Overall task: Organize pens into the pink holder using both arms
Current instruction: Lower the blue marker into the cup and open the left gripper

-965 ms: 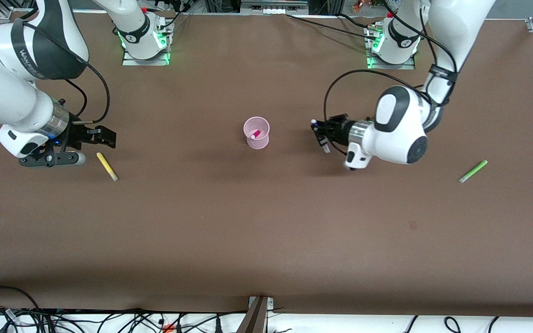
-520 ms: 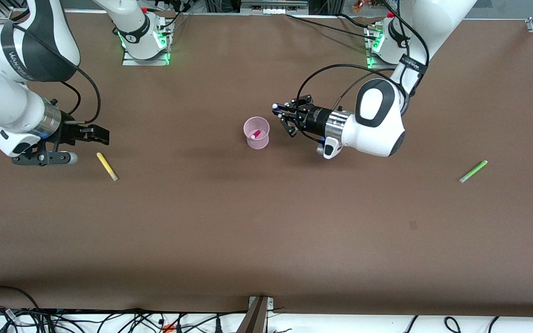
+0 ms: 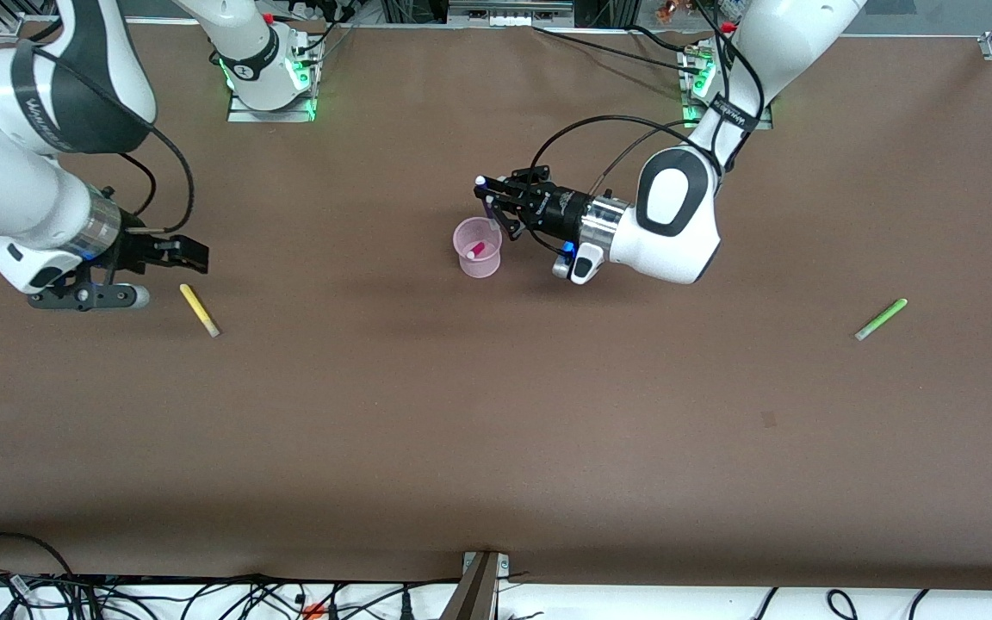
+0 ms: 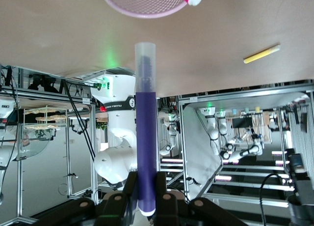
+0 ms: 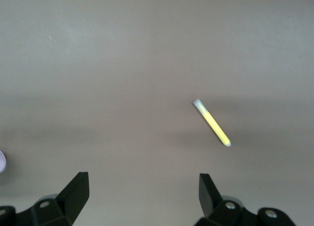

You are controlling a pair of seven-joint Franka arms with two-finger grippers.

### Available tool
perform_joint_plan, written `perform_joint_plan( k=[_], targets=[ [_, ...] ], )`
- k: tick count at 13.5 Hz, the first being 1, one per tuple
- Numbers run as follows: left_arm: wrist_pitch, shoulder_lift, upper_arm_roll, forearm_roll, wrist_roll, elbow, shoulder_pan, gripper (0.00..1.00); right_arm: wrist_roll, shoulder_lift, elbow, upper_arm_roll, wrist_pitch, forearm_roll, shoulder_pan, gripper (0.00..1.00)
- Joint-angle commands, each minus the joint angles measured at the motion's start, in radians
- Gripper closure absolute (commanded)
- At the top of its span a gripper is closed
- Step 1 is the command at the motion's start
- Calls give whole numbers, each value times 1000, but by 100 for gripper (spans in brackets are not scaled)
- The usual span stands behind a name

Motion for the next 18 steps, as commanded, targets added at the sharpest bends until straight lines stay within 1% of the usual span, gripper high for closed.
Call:
perform_joint_plan(
  k=[1, 5, 10, 12, 13, 14, 15, 16, 17, 18],
  targets=[
    [27, 64, 2, -77, 146, 1, -29, 100, 54, 48, -12, 5, 62, -12, 40, 1],
    [85, 101, 2, -80, 178, 8, -51, 100, 45, 38, -7, -10, 56, -18, 38, 1],
    [86, 161, 2, -80, 259, 18, -50, 100, 38, -20, -7, -68, 49, -18, 37, 1],
    [86, 177, 2, -80, 269, 18, -45, 100, 32, -24, -7, -88, 48, -15, 35, 1],
    [86, 183, 2, -80, 269, 20, -43, 97, 22, -22, -7, -93, 48, -13, 35, 1],
    [84, 187, 2, -80, 269, 20, -40, 72, 15, -24, -6, -95, 48, -12, 35, 1],
    [83, 187, 2, -79, 269, 20, -40, 31, 15, -31, -2, -95, 48, -12, 35, 1],
    [83, 183, 2, -76, 269, 20, -36, 2, 15, -37, -4, -95, 47, -12, 35, 1],
    [81, 172, 4, -66, 269, 20, -30, 0, 15, -37, -4, -96, 42, -12, 35, 1],
    [78, 158, 4, -65, 269, 20, -17, 0, 15, -37, -2, -101, 39, -12, 35, 1]
  ],
)
